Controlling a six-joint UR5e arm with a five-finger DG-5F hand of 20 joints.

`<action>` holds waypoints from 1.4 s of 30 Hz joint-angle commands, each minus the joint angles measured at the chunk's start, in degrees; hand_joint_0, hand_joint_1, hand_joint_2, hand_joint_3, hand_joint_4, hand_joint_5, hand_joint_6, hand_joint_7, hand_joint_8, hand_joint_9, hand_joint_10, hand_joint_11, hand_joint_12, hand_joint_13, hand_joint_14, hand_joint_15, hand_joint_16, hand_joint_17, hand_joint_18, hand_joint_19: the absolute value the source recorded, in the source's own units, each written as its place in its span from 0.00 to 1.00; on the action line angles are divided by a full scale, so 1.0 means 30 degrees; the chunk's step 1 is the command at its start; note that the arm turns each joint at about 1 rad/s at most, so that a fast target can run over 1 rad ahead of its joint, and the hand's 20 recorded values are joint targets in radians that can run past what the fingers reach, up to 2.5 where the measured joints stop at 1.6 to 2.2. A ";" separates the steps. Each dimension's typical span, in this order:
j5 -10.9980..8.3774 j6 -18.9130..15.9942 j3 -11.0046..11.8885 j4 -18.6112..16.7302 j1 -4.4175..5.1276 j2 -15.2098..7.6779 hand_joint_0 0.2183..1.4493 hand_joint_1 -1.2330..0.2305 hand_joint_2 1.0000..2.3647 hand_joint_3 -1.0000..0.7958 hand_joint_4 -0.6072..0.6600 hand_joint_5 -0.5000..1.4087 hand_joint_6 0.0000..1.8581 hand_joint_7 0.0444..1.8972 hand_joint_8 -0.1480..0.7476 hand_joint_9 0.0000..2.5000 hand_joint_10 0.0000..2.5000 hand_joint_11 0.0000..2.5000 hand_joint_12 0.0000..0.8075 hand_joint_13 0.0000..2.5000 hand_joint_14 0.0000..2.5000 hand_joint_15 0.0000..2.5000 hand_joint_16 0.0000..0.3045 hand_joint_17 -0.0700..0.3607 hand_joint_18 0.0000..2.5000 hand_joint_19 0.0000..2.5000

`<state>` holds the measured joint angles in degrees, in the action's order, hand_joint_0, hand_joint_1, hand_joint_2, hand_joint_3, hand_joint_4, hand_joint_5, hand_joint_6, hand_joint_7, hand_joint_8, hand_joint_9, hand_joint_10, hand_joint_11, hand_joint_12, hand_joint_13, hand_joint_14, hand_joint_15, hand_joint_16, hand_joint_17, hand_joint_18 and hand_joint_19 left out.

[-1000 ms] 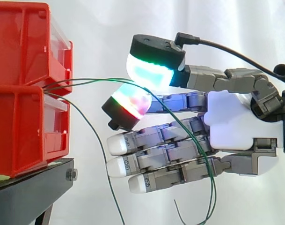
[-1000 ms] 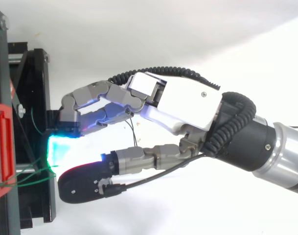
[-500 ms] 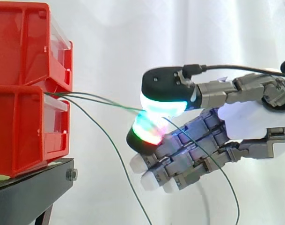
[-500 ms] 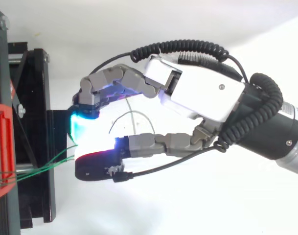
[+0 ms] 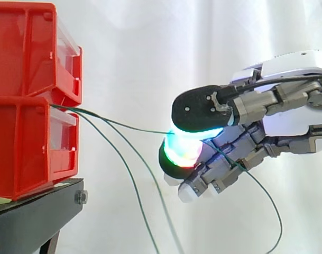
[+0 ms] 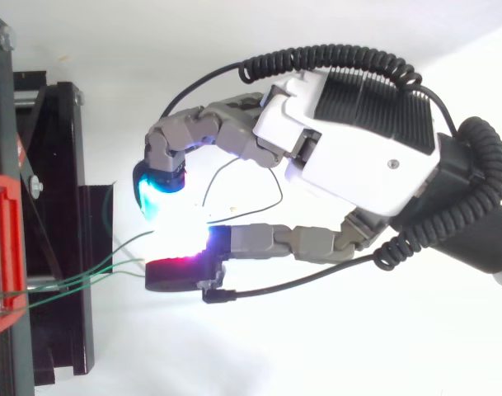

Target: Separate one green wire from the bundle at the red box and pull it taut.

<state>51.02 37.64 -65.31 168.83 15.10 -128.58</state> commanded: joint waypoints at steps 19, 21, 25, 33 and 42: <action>0.0922 -1.5360 -0.2868 -0.3454 0.0942 -0.0002 0.33 0.31 0.02 0.50 0.40 0.18 0.48 0.59 0.48 0.25 0.00 0.14 0.42 0.26 0.00 0.08 0.15 0.39 0.27 0.09; 0.0893 -1.5565 -0.2898 -0.3659 0.0942 -0.0002 0.33 0.31 0.02 0.50 0.40 0.17 0.48 0.59 0.48 0.25 0.00 0.14 0.42 0.26 0.00 0.08 0.15 0.39 0.27 0.09; 0.0893 -1.5828 -0.2927 -0.3454 0.0942 -0.0002 0.33 0.31 0.02 0.50 0.41 0.18 0.48 0.59 0.49 0.26 0.00 0.15 0.42 0.26 0.00 0.08 0.15 0.39 0.27 0.09; 0.0805 -1.6414 -0.2956 -0.2956 0.0971 -0.0060 0.32 0.31 0.02 0.52 0.40 0.18 0.48 0.61 0.48 0.27 0.00 0.15 0.42 0.27 0.00 0.08 0.15 0.40 0.27 0.09; 0.0863 -1.7352 -0.3044 -0.2605 0.0971 -0.0119 0.32 0.31 0.02 0.53 0.40 0.18 0.48 0.62 0.49 0.28 0.00 0.15 0.43 0.27 0.00 0.09 0.15 0.40 0.28 0.10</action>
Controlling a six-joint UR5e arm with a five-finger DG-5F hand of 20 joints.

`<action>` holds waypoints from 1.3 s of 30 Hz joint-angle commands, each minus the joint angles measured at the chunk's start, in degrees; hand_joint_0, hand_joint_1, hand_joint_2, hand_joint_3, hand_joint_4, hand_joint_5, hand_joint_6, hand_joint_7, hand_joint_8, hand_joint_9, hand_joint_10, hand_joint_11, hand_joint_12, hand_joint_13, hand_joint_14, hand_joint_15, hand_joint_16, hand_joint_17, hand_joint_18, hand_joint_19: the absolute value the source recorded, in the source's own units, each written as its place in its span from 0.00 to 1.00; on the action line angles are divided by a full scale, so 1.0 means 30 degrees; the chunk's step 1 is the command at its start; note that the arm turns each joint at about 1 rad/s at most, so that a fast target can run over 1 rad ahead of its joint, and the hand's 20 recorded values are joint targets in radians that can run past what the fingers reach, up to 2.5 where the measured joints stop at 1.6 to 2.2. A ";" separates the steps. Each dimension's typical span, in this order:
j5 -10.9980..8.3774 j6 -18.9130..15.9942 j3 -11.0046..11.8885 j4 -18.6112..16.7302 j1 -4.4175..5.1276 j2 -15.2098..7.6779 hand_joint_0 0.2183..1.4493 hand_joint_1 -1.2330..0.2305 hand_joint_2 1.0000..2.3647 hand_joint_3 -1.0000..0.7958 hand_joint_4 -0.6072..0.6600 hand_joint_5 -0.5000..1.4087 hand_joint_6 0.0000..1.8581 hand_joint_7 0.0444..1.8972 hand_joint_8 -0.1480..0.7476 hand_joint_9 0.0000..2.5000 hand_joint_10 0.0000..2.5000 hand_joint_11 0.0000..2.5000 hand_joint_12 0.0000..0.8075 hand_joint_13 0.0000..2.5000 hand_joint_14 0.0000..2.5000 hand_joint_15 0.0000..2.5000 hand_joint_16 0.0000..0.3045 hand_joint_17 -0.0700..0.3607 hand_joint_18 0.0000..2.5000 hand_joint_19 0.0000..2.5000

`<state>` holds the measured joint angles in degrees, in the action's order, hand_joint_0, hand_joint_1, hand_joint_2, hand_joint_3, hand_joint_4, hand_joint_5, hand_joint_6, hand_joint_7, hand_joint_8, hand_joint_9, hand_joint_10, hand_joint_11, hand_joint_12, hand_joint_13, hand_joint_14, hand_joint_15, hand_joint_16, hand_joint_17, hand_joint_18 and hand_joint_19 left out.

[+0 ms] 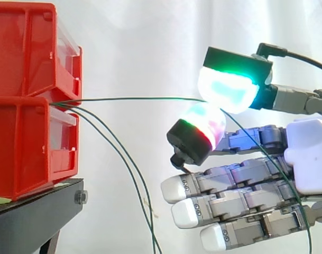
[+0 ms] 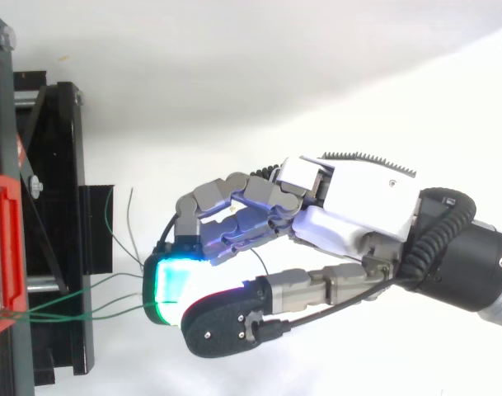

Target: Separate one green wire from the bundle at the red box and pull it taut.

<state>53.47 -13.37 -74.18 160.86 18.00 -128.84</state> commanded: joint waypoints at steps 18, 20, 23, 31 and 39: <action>0.0078 0.0559 -0.1200 -0.1823 0.0035 -0.0002 0.32 0.31 0.02 0.53 0.40 0.18 0.48 0.61 0.49 0.29 0.00 0.16 0.43 0.27 0.00 0.08 0.15 0.40 0.28 0.10; 0.0078 0.0735 -0.1200 -0.1794 0.0035 -0.0002 0.32 0.31 0.02 0.52 0.40 0.18 0.48 0.61 0.49 0.29 0.00 0.16 0.43 0.27 0.00 0.08 0.15 0.40 0.28 0.10; 0.0078 0.0852 -0.1200 -0.1794 0.0006 -0.0002 0.32 0.31 0.02 0.53 0.40 0.18 0.48 0.61 0.49 0.29 0.00 0.16 0.43 0.27 0.00 0.08 0.15 0.40 0.28 0.10; 0.0078 0.0911 -0.1230 -0.1765 0.0035 -0.0002 0.32 0.31 0.02 0.53 0.40 0.18 0.48 0.63 0.50 0.30 0.00 0.17 0.43 0.27 0.00 0.09 0.16 0.41 0.28 0.11; 0.0078 0.0911 -0.1230 -0.1765 0.0035 -0.0002 0.33 0.31 0.02 0.54 0.41 0.18 0.48 0.63 0.52 0.33 0.00 0.19 0.46 0.29 0.00 0.10 0.17 0.43 0.30 0.11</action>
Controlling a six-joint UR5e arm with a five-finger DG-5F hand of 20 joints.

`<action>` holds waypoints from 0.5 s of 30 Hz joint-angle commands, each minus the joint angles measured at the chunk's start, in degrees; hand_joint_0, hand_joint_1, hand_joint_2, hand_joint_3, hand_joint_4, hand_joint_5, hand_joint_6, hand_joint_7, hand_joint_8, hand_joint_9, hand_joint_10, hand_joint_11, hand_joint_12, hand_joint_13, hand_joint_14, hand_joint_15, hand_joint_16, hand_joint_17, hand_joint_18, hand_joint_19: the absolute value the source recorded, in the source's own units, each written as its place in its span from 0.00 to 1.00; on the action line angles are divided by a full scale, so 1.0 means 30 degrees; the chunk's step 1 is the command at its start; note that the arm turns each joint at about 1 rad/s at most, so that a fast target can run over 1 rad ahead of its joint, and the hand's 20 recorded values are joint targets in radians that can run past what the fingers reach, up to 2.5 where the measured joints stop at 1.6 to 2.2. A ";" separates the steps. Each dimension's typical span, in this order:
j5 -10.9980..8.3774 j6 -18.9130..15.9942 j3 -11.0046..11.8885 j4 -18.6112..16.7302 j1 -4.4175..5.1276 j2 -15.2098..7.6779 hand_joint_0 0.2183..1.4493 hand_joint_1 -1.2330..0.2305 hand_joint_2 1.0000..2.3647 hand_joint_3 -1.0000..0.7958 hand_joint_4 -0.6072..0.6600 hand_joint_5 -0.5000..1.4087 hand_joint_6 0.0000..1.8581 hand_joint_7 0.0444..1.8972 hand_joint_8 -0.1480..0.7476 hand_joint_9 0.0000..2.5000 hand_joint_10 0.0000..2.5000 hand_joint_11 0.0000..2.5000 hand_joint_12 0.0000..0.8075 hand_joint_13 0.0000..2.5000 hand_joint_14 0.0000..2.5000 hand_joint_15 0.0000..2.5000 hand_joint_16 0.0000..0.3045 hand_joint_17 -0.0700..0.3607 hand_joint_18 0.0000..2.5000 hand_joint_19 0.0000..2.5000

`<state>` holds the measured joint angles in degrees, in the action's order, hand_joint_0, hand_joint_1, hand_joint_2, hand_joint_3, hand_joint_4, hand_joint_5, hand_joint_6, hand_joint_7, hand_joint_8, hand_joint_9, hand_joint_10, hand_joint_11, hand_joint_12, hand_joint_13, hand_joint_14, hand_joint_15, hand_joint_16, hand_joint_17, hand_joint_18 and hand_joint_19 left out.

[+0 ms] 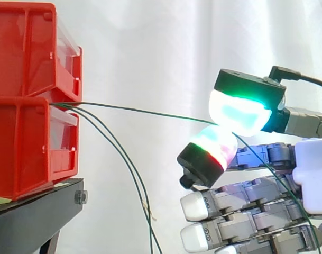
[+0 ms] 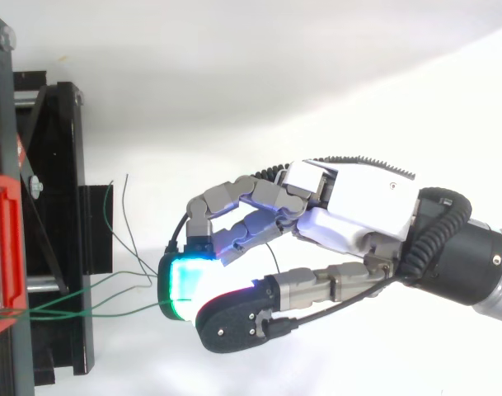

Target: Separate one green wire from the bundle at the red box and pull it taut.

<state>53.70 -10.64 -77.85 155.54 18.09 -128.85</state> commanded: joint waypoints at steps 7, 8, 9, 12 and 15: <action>0.0000 0.0000 -0.0007 0.0008 0.0004 0.0001 0.32 0.31 0.02 0.53 0.41 0.18 0.48 0.63 0.51 0.32 0.00 0.18 0.45 0.28 0.00 0.09 0.16 0.42 0.29 0.11; 0.0000 0.0000 0.0023 -0.0022 0.0004 0.0001 0.32 0.31 0.02 0.53 0.41 0.18 0.48 0.62 0.51 0.32 0.00 0.18 0.45 0.28 0.00 0.09 0.16 0.42 0.29 0.12; 0.0000 0.0000 -0.0007 0.0008 -0.0025 0.0001 0.32 0.31 0.02 0.53 0.41 0.18 0.48 0.63 0.51 0.32 0.00 0.18 0.45 0.28 0.00 0.10 0.16 0.42 0.29 0.12; 0.0000 0.0000 -0.0007 0.0008 0.0004 0.0001 0.32 0.31 0.02 0.53 0.40 0.18 0.48 0.63 0.51 0.32 0.00 0.18 0.45 0.28 0.00 0.09 0.16 0.42 0.29 0.12; 0.0000 0.0000 -0.0007 0.0008 -0.0025 0.0001 0.32 0.31 0.02 0.53 0.41 0.18 0.48 0.63 0.51 0.32 0.01 0.18 0.45 0.28 0.00 0.09 0.16 0.42 0.29 0.12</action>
